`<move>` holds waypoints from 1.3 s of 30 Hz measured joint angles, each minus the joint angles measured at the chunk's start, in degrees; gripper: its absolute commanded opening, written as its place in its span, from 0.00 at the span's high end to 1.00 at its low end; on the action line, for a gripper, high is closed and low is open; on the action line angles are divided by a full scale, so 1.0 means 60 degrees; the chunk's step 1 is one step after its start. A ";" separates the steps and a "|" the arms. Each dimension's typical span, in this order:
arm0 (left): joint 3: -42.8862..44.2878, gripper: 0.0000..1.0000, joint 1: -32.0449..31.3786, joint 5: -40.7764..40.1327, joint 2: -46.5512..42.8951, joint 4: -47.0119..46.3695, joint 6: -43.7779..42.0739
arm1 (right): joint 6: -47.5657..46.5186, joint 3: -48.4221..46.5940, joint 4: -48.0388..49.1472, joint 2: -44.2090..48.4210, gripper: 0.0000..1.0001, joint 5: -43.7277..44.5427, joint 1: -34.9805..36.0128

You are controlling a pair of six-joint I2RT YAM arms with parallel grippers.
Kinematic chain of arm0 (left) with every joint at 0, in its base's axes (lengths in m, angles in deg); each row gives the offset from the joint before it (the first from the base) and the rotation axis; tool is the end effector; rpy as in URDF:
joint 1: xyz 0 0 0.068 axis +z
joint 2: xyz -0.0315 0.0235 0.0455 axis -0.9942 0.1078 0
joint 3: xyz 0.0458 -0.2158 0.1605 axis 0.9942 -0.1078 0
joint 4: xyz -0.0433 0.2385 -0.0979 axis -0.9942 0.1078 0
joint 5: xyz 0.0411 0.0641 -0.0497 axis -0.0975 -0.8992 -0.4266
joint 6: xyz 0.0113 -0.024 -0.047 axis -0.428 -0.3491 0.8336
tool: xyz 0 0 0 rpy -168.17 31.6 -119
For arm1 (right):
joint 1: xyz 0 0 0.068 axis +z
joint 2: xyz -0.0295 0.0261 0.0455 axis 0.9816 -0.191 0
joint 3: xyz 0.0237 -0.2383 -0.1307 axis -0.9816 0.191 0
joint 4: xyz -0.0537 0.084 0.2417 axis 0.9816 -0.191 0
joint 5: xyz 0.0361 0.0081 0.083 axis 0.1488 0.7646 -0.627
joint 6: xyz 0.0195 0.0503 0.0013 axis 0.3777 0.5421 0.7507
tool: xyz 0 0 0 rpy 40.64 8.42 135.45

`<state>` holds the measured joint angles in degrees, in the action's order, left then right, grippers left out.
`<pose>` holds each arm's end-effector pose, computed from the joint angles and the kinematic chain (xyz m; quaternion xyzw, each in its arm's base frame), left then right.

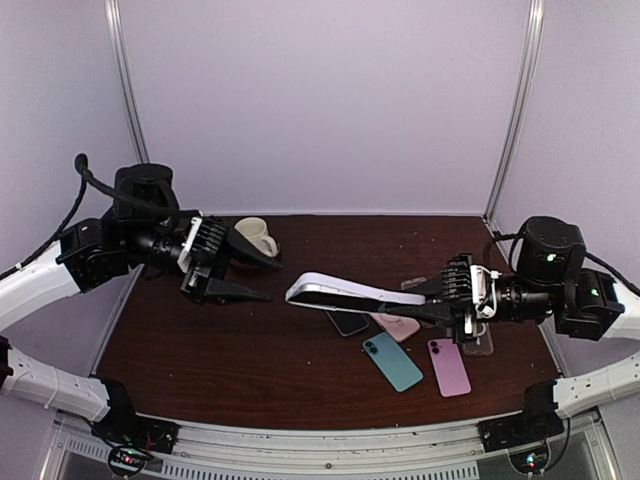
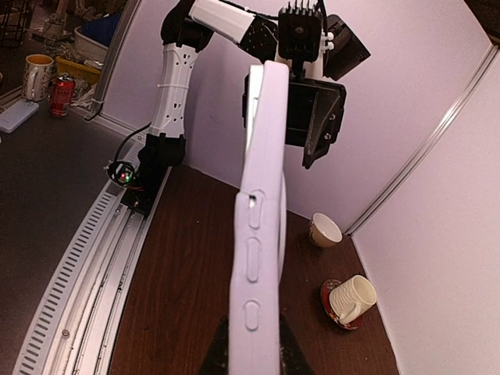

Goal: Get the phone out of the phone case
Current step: Remove the top left corner of the phone from the phone case, then remove the phone from the bottom left corner of the phone case.

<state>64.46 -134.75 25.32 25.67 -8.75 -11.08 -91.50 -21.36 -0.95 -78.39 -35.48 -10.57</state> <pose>0.1283 -0.2004 0.3892 0.6683 0.3900 -0.4126 0.4807 0.0602 0.1854 0.3700 -0.6419 0.3791 0.3242 0.5824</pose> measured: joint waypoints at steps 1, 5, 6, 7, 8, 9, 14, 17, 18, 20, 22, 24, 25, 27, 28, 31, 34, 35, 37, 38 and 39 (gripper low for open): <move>0.0000 0.62 -0.0029 0.0113 0.0007 -0.0004 0.0015 | 0.0109 0.0000 0.0084 -0.0058 1.00 -0.0102 -0.0007; 0.0000 0.63 -0.0229 0.0477 0.0109 -0.0022 0.0084 | 0.0444 0.0000 0.0222 -0.0310 1.00 -0.0393 -0.0051; 0.0000 0.63 -0.0280 0.0543 0.0146 -0.0018 0.0084 | 0.0495 0.0000 0.0229 -0.0353 1.00 -0.0448 -0.0055; 0.0000 0.64 -0.0324 0.0590 0.0171 -0.0022 0.0087 | 0.0532 0.0000 0.0240 -0.0401 1.00 -0.0503 -0.0066; 0.0000 0.66 -0.0361 0.0630 0.0200 -0.0018 0.0091 | 0.0572 0.0000 0.0248 -0.0441 1.00 -0.0546 -0.0080; 0.0000 0.67 -0.0393 0.0674 0.0219 -0.0018 0.0102 | 0.0605 0.0000 0.0251 -0.0466 1.00 -0.0594 -0.0098; 0.0000 0.71 -0.0532 0.0816 0.0288 -0.0018 0.0153 | 0.0732 0.0000 0.0259 -0.0535 1.00 -0.0714 -0.0135; 0.0000 0.71 -0.0550 0.0892 0.0302 -0.0018 0.0160 | 0.0754 0.0000 0.0277 -0.0561 1.00 -0.0725 -0.0135; 0.0000 0.72 -0.0557 0.0911 0.0302 -0.0018 0.0160 | 0.0754 0.0000 0.0288 -0.0572 1.00 -0.0725 -0.0135; 0.0000 0.72 -0.0572 0.0947 0.0302 -0.0018 0.0164 | 0.0754 0.0000 0.0306 -0.0583 1.00 -0.0725 -0.0142; 0.0000 0.72 -0.0583 0.0984 0.0306 -0.0018 0.0164 | 0.0754 0.0000 0.0324 -0.0590 1.00 -0.0725 -0.0146; 0.0000 0.72 -0.0590 0.1016 0.0313 -0.0015 0.0164 | 0.0754 -0.0004 0.0353 -0.0616 1.00 -0.0725 -0.0149; 0.0000 0.72 -0.0594 0.1020 0.0324 -0.0015 0.0164 | 0.0754 -0.0004 0.0379 -0.0637 1.00 -0.0725 -0.0153; 0.0000 0.74 -0.0612 0.1020 0.0361 -0.0011 0.0164 | 0.0754 -0.0011 0.0415 -0.0674 1.00 -0.0732 -0.0153; 0.0000 0.75 -0.0619 0.1024 0.0379 -0.0007 0.0160 | 0.0754 -0.0015 0.0423 -0.0692 1.00 -0.0743 -0.0153; 0.0000 0.81 -0.0659 0.1060 0.0463 -0.0004 0.0160 | 0.0758 -0.0015 0.0463 -0.0729 1.00 -0.0790 -0.0153; 0.0000 0.84 -0.0674 0.1118 0.0499 0.0018 0.0157 | 0.0761 -0.0015 0.0466 -0.0743 1.00 -0.0867 -0.0157; 0.0000 0.84 -0.0674 0.1118 0.0503 0.0011 0.0160 | 0.0761 -0.0015 0.0466 -0.0743 1.00 -0.0918 -0.0160; 0.0000 0.86 -0.0674 0.1126 0.0499 0.0011 0.0160 | 0.0761 -0.0036 0.0430 -0.0761 1.00 -0.1038 -0.0215; 0.0000 0.86 -0.0674 0.1133 0.0499 0.0022 0.0160 | 0.0761 -0.0091 0.0364 -0.0794 1.00 -0.1162 -0.0262; 0.0000 0.86 -0.0670 0.1144 0.0499 0.0022 0.0160 | 0.0761 -0.0171 0.0280 -0.0838 1.00 -0.1293 -0.0339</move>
<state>64.46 -138.77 32.18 28.66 -8.62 -10.12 -86.93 -22.39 0.73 -83.42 -43.24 -12.60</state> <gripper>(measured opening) 0.159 0.098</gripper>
